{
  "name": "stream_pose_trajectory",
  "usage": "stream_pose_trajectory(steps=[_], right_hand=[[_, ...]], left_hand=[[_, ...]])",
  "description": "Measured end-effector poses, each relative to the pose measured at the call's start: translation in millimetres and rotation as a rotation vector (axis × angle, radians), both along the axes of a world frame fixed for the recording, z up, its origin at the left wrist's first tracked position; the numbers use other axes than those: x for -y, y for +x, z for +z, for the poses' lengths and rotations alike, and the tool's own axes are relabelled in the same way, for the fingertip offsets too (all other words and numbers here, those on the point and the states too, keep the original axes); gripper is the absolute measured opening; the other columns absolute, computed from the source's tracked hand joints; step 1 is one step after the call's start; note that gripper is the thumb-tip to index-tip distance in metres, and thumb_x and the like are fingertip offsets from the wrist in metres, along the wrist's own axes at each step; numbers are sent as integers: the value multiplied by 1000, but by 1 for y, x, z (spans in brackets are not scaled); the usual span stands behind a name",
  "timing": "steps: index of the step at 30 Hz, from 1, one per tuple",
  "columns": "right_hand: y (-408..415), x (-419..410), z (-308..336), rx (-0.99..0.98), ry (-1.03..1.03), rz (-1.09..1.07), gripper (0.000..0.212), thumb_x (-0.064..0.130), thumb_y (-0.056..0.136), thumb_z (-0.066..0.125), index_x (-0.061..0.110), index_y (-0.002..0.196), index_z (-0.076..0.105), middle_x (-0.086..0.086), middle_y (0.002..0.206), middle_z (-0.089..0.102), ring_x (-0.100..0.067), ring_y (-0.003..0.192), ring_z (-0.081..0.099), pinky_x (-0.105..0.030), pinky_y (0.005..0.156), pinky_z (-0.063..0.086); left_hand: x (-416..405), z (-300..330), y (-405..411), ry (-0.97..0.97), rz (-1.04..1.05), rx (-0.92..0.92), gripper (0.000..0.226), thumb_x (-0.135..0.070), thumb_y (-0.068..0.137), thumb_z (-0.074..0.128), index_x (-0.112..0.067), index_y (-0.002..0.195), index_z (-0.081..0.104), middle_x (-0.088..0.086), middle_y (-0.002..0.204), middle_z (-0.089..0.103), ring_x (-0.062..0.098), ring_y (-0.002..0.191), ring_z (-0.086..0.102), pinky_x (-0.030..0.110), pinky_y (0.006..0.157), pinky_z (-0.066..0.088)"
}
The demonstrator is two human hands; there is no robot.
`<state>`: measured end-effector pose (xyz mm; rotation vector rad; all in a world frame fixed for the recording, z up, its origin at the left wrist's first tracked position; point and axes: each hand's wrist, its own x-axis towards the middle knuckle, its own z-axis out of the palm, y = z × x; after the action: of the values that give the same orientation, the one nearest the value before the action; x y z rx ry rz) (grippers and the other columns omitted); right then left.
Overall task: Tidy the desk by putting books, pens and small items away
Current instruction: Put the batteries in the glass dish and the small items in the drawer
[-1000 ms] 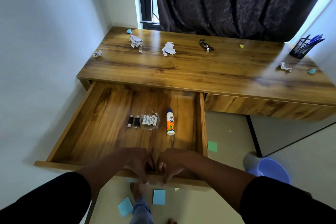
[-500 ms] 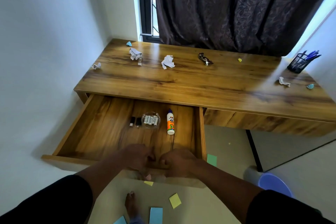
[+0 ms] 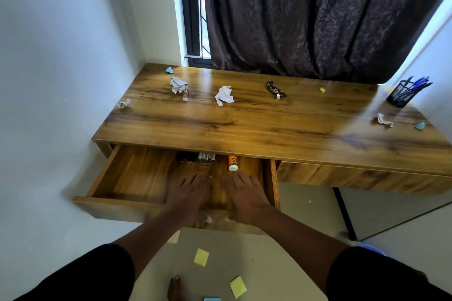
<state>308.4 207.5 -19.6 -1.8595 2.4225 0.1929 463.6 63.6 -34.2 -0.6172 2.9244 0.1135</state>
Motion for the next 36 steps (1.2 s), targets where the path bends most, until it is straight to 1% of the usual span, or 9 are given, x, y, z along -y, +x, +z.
stream_pose_trajectory(steps=[6,11,15,22,25,27,30,33,36], right_hand=[[-20,22,2,-16,111,-61,137,78,69,73,13,163,-1,-11,171,-6,-35,158,-5,-61,124,1],[-37,42,3,-3,168,-152,150,81,64,75,12,161,-16,-12,168,-25,-36,155,-21,-60,125,-4],[-53,54,2,52,195,-240,157,82,59,77,13,160,-20,-16,165,-31,-39,154,-22,-60,125,1],[-68,74,3,97,263,-280,158,77,57,83,12,161,-17,-18,168,-22,-38,156,-17,-52,128,3],[-70,80,8,78,208,-238,150,73,51,88,12,160,5,-16,165,7,-40,154,6,-50,127,15],[-72,84,12,78,186,-213,142,71,49,90,14,156,17,-13,158,20,-37,147,19,-50,123,26],[-73,90,17,94,179,-210,134,66,50,92,16,153,22,-12,152,24,-36,140,26,-49,116,36],[-74,93,20,78,155,-219,125,64,53,92,18,150,26,-12,147,28,-34,135,31,-47,109,44],[-76,97,22,73,145,-225,120,62,55,91,18,148,29,-12,144,31,-34,131,36,-46,101,50]], left_hand=[[22,-1,-29,-95,-100,105,137,-80,73,66,-11,163,-10,10,171,-18,30,158,-17,54,127,-5],[35,1,-49,-143,-121,135,143,-84,73,62,-3,160,-17,18,167,-26,34,155,-24,58,126,-3],[47,3,-66,-109,-57,188,150,-85,69,66,0,158,-20,22,166,-27,37,155,-23,56,127,-2],[61,7,-88,-144,-95,277,153,-86,68,66,3,157,-20,25,166,-24,41,155,-20,60,125,-5],[62,11,-92,-124,-102,268,151,-79,68,73,2,158,-18,25,167,-21,41,156,-15,55,128,0],[62,15,-94,-124,-110,267,148,-76,69,75,1,160,-13,25,168,-15,42,157,-9,57,127,5],[65,20,-97,-181,-138,263,139,-76,71,74,-1,160,-2,24,168,-2,44,155,4,61,125,11],[69,20,-102,-198,-149,198,126,-74,72,75,-4,157,14,20,160,20,39,144,27,52,122,26],[73,18,-106,-197,-152,141,115,-72,72,76,-7,150,23,16,149,30,35,132,36,48,113,35]])
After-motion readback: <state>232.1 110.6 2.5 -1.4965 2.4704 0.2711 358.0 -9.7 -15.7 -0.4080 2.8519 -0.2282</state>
